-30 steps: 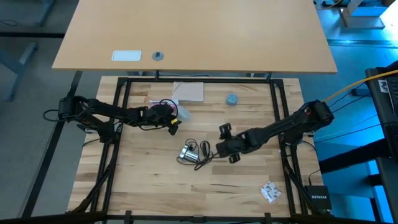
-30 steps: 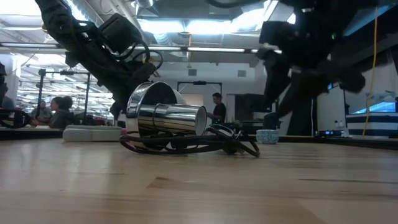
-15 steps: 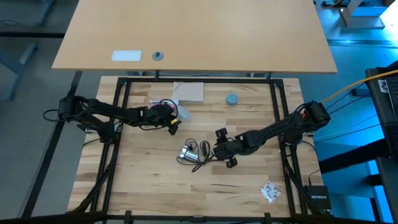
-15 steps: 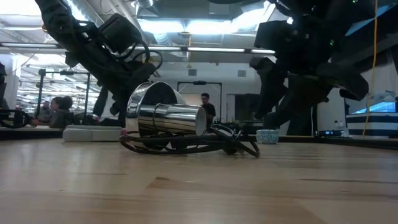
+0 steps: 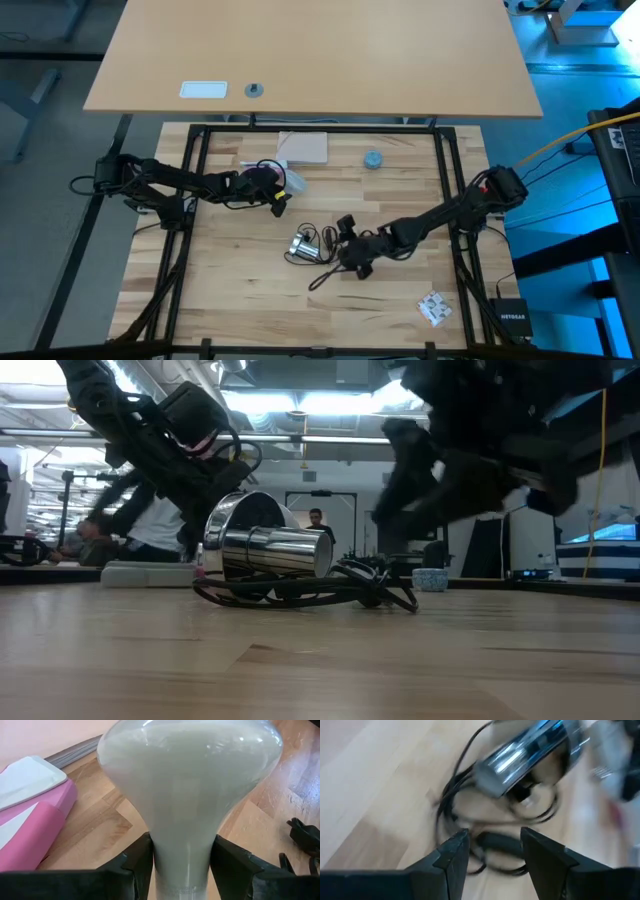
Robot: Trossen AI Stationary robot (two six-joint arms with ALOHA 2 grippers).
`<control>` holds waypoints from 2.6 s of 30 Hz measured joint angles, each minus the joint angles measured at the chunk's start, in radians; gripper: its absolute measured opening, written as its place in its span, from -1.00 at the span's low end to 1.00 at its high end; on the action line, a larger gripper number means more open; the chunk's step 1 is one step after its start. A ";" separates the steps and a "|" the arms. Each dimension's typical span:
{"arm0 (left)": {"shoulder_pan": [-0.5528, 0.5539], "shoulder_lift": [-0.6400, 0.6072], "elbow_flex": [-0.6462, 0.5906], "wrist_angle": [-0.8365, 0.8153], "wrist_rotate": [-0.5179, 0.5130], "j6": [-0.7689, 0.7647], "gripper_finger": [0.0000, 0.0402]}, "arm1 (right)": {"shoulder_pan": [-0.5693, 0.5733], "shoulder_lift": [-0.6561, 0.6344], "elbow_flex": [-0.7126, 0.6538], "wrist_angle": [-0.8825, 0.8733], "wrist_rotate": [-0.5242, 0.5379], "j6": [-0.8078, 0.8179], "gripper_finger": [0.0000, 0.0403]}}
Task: Screw lightbulb
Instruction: Insert the white lightbulb into the desk lamp
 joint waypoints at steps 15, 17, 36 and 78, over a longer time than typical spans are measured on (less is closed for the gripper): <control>0.000 0.000 -0.001 0.001 0.000 0.006 -0.23 | 0.002 0.133 0.000 0.283 0.045 -0.001 -0.10; 0.000 0.000 -0.001 0.000 0.000 0.006 -0.23 | 0.002 0.144 0.000 0.303 0.045 -0.001 -0.10; 0.000 0.000 -0.001 0.004 0.000 0.007 -0.23 | 0.000 0.204 0.000 0.403 0.118 -0.001 -0.10; 0.000 0.000 -0.001 0.003 0.000 0.022 -0.23 | -0.063 0.200 0.145 0.111 -0.088 -0.056 -0.98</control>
